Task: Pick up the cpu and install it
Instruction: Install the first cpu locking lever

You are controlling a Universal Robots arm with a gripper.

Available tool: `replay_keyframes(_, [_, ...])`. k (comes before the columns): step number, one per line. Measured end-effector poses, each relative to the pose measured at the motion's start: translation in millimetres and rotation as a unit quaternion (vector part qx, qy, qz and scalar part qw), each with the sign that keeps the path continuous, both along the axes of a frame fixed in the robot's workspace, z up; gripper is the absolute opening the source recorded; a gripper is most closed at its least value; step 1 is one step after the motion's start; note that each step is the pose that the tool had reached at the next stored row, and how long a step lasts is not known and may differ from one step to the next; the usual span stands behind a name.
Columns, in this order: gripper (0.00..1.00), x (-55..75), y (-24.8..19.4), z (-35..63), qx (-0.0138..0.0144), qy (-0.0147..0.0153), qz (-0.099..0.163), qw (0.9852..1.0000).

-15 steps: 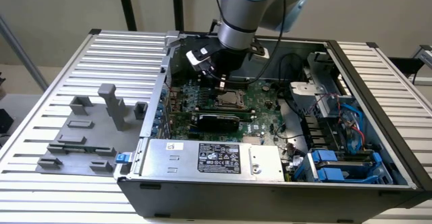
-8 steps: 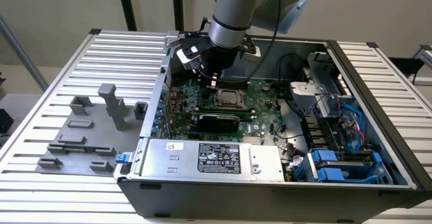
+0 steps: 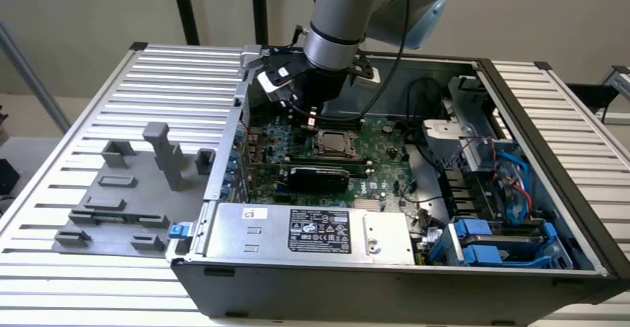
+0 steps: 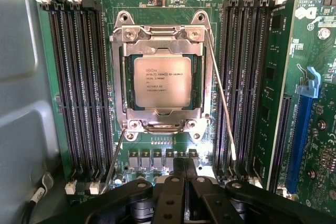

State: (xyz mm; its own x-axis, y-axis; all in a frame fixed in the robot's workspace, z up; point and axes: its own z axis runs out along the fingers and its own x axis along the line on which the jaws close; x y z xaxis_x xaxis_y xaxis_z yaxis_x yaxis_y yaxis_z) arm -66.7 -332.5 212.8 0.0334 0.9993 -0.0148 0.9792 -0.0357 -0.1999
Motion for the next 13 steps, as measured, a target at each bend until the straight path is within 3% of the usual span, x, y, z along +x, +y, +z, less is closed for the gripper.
replay_keyframes(6, [0.11, 0.0, 0.0, 0.0, 0.0000, 0.0001, 0.000, 1.0000])
replay_keyframes(7, [0.11, -0.1, -0.4, 0.1, 0.0009, 0.0016, 0.000, 1.0000])
replay_keyframes(10, [0.11, -0.8, -1.1, 1.9, 0.0078, 0.0057, -0.007, 0.9999])
replay_keyframes(13, [0.11, -1.3, -1.4, 4.4, 0.0158, 0.0076, -0.014, 0.9997])
